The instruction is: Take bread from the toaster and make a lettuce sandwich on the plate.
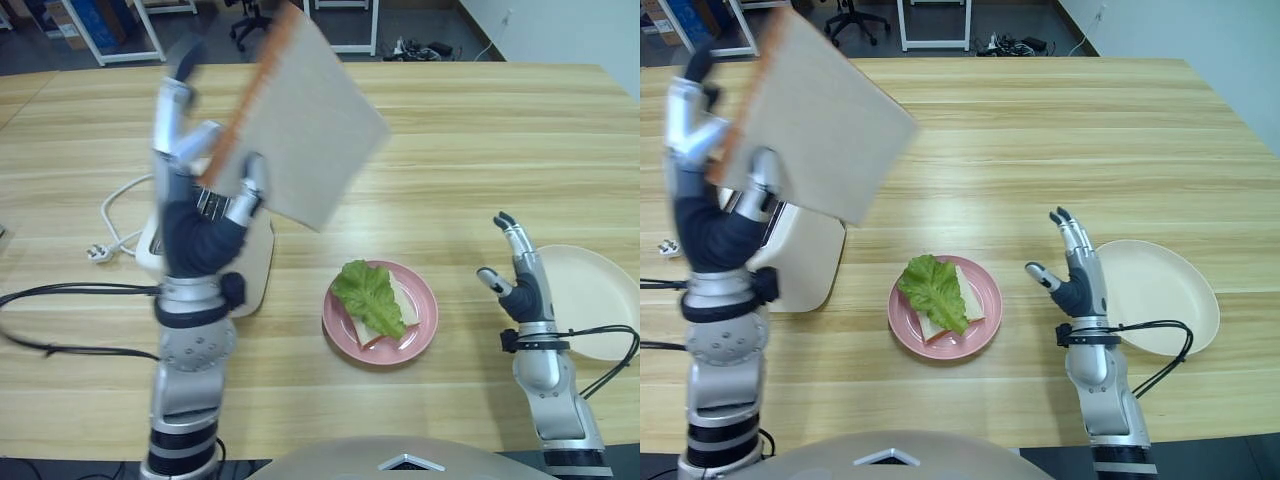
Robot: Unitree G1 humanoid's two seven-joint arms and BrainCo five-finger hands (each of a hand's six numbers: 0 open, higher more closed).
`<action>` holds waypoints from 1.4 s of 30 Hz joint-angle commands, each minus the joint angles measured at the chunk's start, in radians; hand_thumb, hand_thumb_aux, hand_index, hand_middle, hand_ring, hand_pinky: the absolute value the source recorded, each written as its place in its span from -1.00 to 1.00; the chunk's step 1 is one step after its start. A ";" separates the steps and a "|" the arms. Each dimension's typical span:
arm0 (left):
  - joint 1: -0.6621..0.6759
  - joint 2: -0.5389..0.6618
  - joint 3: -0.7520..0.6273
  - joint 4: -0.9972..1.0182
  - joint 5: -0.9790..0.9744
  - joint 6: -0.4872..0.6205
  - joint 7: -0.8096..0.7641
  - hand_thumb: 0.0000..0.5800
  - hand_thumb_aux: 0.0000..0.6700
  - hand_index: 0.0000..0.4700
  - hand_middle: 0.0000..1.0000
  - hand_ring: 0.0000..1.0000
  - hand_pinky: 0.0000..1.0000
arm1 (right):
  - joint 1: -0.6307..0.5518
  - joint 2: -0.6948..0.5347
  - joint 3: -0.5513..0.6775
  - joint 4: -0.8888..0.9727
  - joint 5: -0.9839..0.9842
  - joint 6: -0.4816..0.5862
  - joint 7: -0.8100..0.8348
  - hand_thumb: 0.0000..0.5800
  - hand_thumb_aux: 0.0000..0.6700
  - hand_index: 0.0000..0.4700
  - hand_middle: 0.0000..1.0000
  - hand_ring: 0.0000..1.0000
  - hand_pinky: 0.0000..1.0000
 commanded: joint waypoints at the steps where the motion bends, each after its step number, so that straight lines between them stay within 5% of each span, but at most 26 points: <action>1: 0.053 -0.030 -0.126 0.138 -0.094 0.041 -0.123 1.00 1.00 1.00 -1.00 -1.00 -1.00 | -0.005 0.000 -0.036 0.010 0.034 0.003 -0.002 -1.00 -1.00 -1.00 -1.00 -1.00 -1.00; 11: 0.008 -0.039 -0.193 0.500 -0.141 0.000 -0.272 1.00 1.00 1.00 -1.00 -1.00 -1.00 | 0.004 0.013 -0.012 0.017 0.014 -0.008 0.003 -1.00 -1.00 -1.00 -1.00 -1.00 -1.00; 27: -0.040 0.022 -0.177 0.667 -0.046 -0.082 -0.300 1.00 1.00 1.00 -1.00 -1.00 -1.00 | 0.008 -0.010 0.033 0.027 -0.052 -0.029 0.004 -1.00 -1.00 -1.00 -1.00 -1.00 -1.00; 42: -0.128 0.063 -0.183 0.910 0.000 -0.089 -0.346 1.00 1.00 1.00 -1.00 -1.00 -1.00 | 0.034 -0.195 0.284 -0.038 -0.579 -0.203 -0.070 -1.00 -1.00 -1.00 -1.00 -1.00 -1.00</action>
